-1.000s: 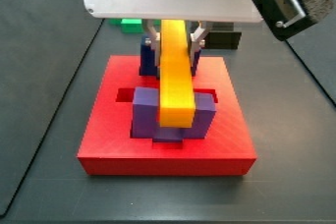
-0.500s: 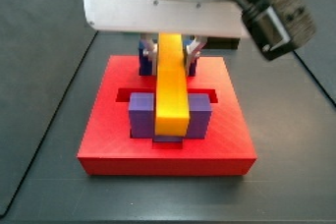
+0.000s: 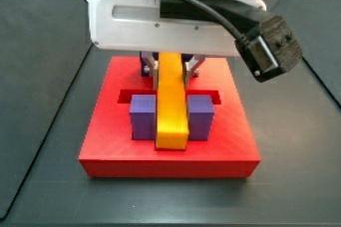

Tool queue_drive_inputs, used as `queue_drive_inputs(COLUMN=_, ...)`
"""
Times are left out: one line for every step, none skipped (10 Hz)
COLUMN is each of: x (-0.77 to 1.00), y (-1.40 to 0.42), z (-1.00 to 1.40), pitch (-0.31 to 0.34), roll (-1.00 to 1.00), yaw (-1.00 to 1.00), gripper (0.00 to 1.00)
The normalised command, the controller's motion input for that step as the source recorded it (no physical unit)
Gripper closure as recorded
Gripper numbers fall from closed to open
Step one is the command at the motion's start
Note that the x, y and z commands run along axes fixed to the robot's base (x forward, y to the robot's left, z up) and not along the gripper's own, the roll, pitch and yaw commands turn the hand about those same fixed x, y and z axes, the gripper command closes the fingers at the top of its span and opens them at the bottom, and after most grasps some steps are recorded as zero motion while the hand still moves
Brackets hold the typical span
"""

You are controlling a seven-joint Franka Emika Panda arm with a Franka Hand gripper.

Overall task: Pick up the yellow object. Move up. Move to above the board. Insert the yellow object.
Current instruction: Insert the yellow object.

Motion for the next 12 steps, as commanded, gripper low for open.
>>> queue_drive_inputs(x=0.03, y=0.0, z=-0.19, pitch=-0.027, roll=-0.12, yaw=-0.03, gripper=1.0)
queue_drive_inputs(x=0.05, y=0.0, z=-0.13, pitch=-0.036, roll=-0.13, yaw=-0.07, gripper=1.0)
queue_drive_inputs(x=0.06, y=0.0, z=-0.12, pitch=-0.041, roll=-0.12, yaw=-0.08, gripper=1.0)
queue_drive_inputs(x=0.06, y=0.0, z=-0.08, pitch=-0.019, roll=-0.08, yaw=-0.06, gripper=1.0)
queue_drive_inputs(x=0.05, y=0.0, z=-0.06, pitch=-0.014, roll=-0.07, yaw=-0.09, gripper=1.0)
queue_drive_inputs(x=0.03, y=0.0, z=-0.09, pitch=0.0, roll=-0.03, yaw=-0.03, gripper=1.0)
queue_drive_inputs(x=0.07, y=0.11, z=-0.2, pitch=0.0, roll=0.0, yaw=0.0, gripper=1.0)
queue_drive_inputs(x=0.03, y=0.19, z=-0.23, pitch=0.0, roll=0.0, yaw=0.07, gripper=1.0)
queue_drive_inputs(x=0.0, y=0.1, z=-0.2, pitch=-0.027, roll=0.0, yaw=0.11, gripper=1.0)
queue_drive_inputs(x=0.0, y=0.0, z=-0.12, pitch=-0.033, roll=0.0, yaw=0.01, gripper=1.0)
queue_drive_inputs(x=-0.02, y=-0.04, z=0.0, pitch=-0.016, roll=0.03, yaw=0.0, gripper=1.0)
queue_drive_inputs(x=-0.09, y=0.0, z=0.0, pitch=-0.027, roll=0.05, yaw=0.0, gripper=1.0)
